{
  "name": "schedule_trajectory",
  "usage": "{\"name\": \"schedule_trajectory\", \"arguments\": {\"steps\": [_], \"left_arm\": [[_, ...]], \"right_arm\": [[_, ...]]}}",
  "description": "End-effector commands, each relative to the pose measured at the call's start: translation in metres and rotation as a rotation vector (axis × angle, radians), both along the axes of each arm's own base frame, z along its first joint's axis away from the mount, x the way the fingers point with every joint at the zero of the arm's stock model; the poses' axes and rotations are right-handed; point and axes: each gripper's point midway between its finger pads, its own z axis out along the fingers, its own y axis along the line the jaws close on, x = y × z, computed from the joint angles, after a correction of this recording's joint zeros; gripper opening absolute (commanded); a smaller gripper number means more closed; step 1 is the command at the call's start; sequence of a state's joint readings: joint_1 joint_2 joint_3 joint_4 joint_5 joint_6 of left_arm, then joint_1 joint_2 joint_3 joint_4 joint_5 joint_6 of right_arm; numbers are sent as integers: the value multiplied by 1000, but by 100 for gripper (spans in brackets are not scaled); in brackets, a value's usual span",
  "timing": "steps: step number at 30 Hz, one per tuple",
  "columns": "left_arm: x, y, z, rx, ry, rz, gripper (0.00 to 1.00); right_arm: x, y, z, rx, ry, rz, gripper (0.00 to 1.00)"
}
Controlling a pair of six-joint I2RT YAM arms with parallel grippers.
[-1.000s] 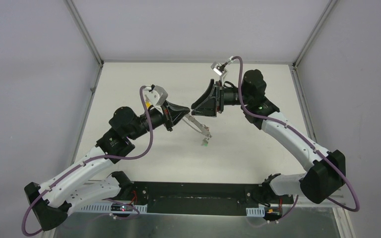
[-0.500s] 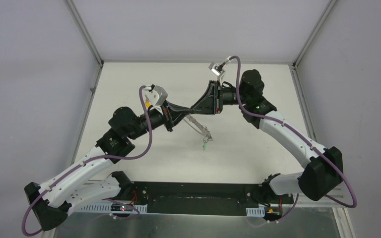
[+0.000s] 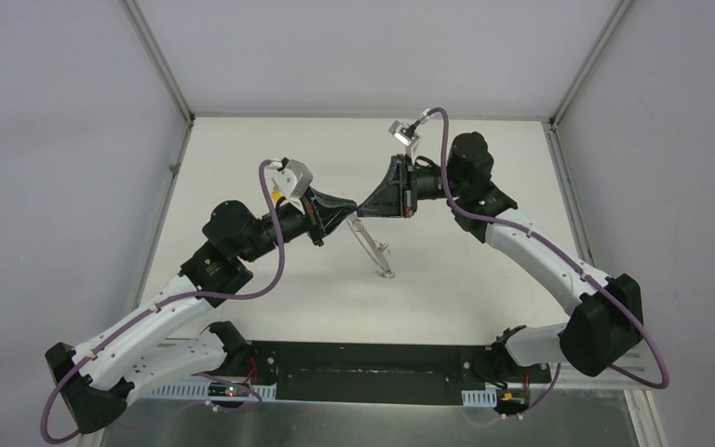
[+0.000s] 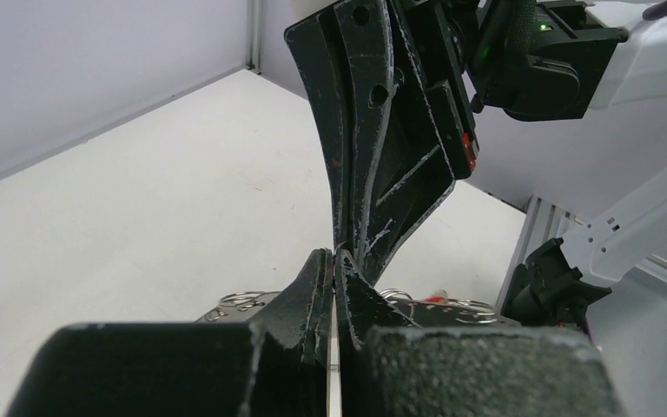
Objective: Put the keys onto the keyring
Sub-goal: Adjust the keyring.
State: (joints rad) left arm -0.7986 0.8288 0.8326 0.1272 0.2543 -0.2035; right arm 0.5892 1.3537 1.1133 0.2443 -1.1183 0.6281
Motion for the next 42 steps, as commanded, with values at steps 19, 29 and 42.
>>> {"name": "schedule_trajectory", "arguments": {"steps": [19, 29, 42], "left_arm": [[-23, 23, 29, 84, -55, -15, 62], [-55, 17, 11, 215, -84, -211, 53], [-76, -4, 3, 286, -337, -461, 48]], "right_arm": [[-11, -10, -12, -76, -91, 18, 0], [-28, -26, -17, 8, -491, 49, 0], [-40, -17, -17, 59, -647, 110, 0]]}}
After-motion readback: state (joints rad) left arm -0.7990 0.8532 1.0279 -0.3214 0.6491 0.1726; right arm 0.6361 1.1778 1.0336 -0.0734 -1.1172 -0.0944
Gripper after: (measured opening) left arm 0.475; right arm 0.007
